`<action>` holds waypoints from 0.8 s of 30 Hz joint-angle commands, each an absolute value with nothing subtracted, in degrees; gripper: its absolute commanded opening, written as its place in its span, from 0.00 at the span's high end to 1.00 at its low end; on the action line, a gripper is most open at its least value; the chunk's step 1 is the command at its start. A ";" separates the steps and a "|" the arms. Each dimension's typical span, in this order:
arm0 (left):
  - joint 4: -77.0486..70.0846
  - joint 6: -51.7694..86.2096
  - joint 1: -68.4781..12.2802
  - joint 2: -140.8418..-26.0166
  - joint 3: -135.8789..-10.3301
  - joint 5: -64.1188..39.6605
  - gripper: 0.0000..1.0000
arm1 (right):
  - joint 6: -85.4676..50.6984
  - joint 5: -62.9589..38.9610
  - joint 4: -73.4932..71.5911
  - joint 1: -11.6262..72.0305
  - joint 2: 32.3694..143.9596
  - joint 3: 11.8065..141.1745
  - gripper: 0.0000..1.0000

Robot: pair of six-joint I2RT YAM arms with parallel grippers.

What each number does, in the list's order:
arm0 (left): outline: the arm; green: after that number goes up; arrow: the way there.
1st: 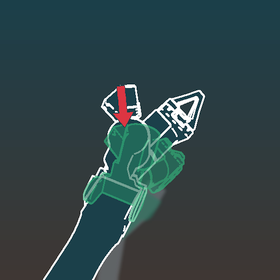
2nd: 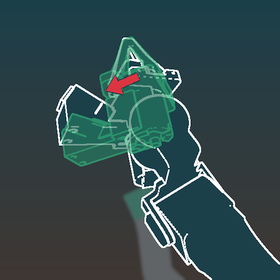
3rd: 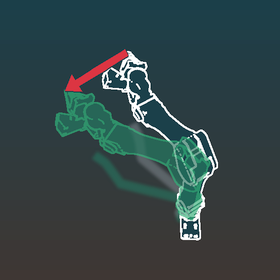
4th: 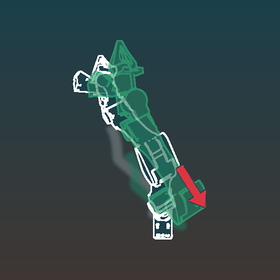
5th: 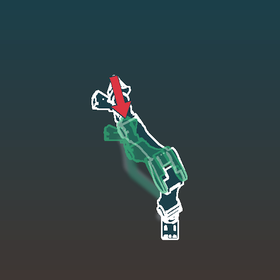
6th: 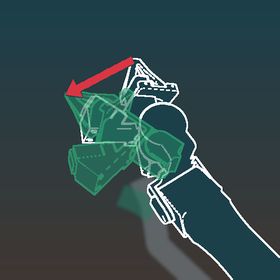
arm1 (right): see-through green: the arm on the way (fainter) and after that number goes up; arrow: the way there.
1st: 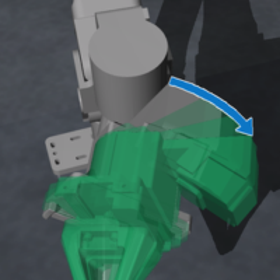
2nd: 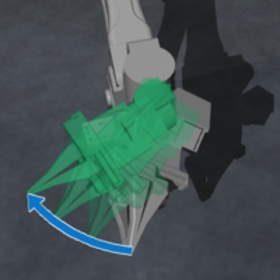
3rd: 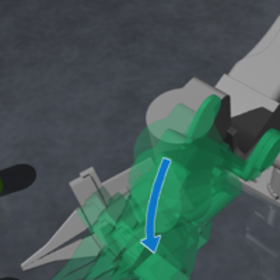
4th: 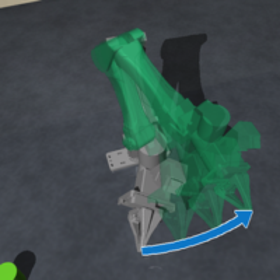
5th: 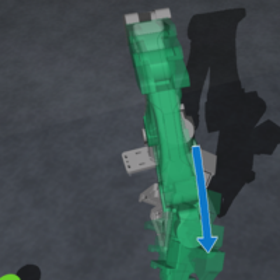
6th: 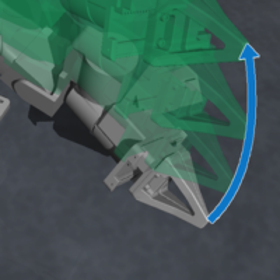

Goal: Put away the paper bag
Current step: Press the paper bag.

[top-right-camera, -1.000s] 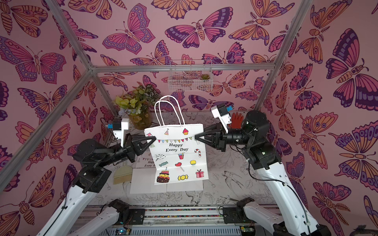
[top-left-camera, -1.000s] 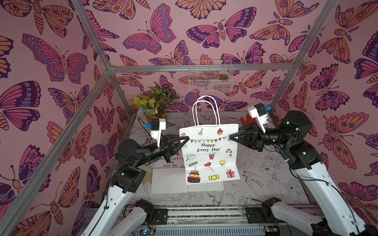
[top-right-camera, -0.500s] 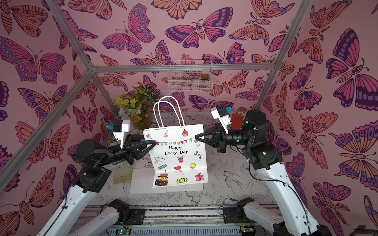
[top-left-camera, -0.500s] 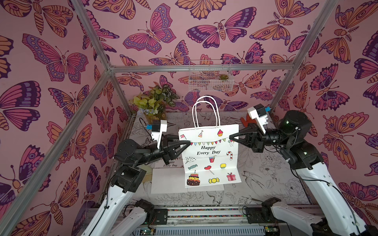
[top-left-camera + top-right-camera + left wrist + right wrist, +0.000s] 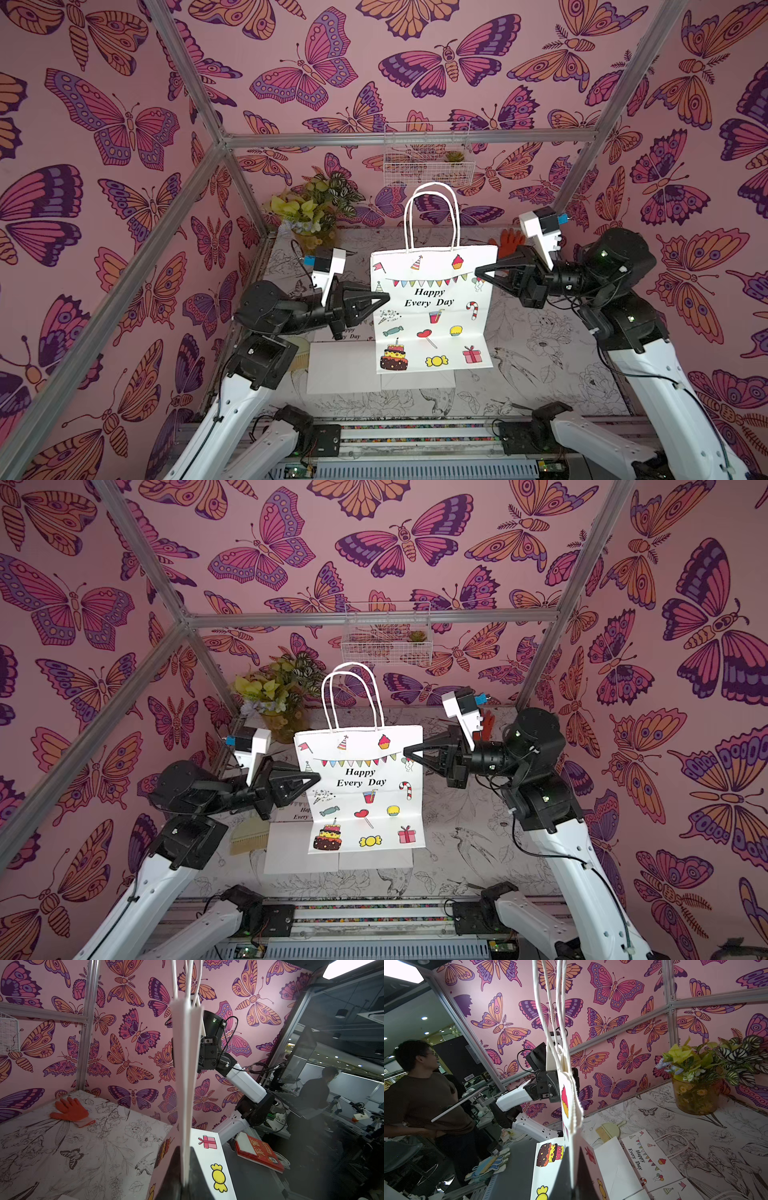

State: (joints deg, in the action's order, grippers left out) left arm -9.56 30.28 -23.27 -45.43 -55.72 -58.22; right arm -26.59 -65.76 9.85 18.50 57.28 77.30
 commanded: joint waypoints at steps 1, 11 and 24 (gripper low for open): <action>-8.97 29.01 -22.79 -44.22 -56.07 -57.66 1.00 | -27.16 -67.11 8.40 18.03 57.30 77.16 1.00; -9.55 30.07 -22.09 -43.24 -56.08 -51.93 1.00 | -23.53 -72.23 12.46 17.99 57.82 77.14 0.78; -11.27 32.24 -21.97 -43.52 -56.25 -54.12 1.00 | -22.56 -71.98 13.18 17.96 59.06 77.21 1.00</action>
State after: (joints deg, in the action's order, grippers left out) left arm -8.56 31.42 -22.39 -43.72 -55.72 -53.49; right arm -23.22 -71.61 12.71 18.24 59.05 77.03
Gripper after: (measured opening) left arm 0.043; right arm 0.058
